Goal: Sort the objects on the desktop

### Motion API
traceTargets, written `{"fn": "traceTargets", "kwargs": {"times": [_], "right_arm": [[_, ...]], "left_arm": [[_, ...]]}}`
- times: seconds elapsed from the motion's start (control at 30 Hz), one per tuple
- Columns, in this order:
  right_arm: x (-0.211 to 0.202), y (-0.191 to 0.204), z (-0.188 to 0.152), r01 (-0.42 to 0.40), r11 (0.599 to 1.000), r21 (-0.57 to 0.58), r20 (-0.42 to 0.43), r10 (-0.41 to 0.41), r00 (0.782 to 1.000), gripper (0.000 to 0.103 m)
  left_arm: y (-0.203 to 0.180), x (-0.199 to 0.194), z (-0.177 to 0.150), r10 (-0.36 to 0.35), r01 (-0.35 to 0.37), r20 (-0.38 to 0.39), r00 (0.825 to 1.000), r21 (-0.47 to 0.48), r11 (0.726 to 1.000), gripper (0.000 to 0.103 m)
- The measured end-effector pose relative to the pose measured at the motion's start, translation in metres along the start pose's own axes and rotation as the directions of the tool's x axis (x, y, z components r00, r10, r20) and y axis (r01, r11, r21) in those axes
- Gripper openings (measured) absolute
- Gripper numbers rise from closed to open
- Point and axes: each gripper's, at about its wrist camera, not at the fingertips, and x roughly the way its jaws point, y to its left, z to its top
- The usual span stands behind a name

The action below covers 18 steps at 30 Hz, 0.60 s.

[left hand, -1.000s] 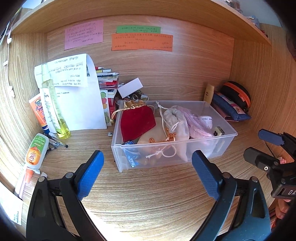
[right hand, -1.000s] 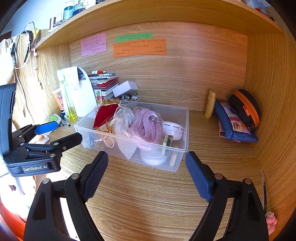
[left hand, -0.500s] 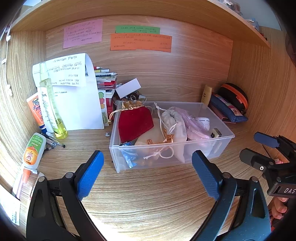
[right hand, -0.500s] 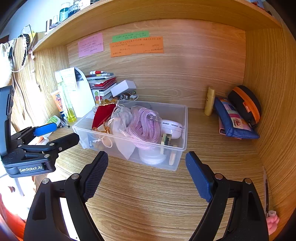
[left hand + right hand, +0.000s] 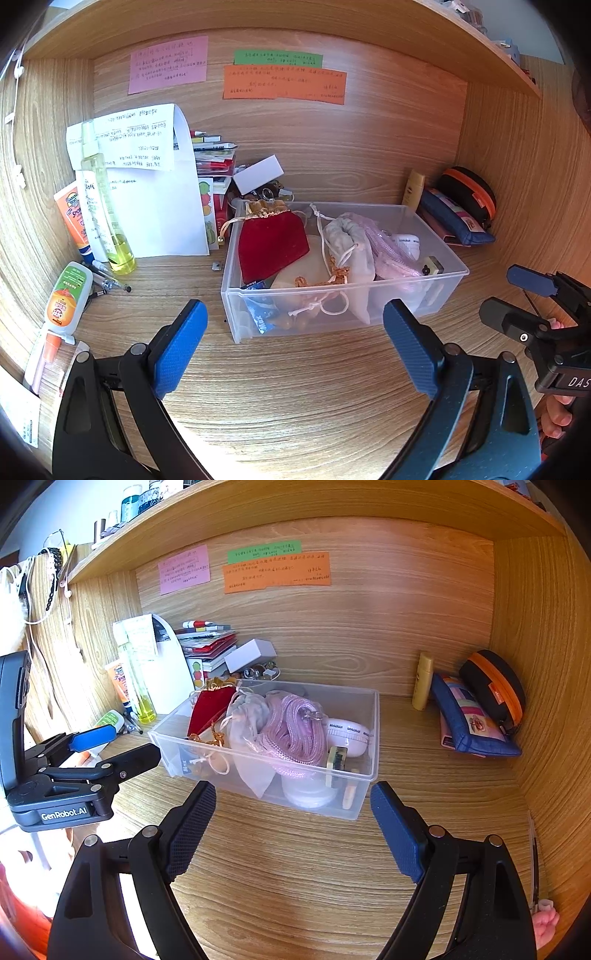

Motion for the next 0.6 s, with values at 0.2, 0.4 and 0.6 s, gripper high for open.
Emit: {"fn": "traceTargets", "kwargs": {"times": [0.2, 0.4, 0.6], "right_arm": [[-0.0007, 0.0006, 0.0001, -0.008, 1.0, 0.002, -0.001, 0.008, 1.0, 0.084], [-0.0009, 0.0038, 0.0, -0.013, 1.0, 0.001, -0.002, 0.013, 1.0, 0.084], [0.0009, 0.0044, -0.0005, -0.018, 1.0, 0.009, -0.01, 0.019, 1.0, 0.084]], "left_arm": [[-0.0014, -0.0009, 0.0001, -0.002, 0.002, -0.002, 1.0, -0.002, 1.0, 0.097], [-0.0028, -0.0029, 0.0013, -0.01, 0.01, 0.0, 1.0, -0.005, 1.0, 0.098], [-0.002, -0.0023, 0.0019, -0.01, 0.01, 0.0, 1.0, -0.011, 1.0, 0.098]]}}
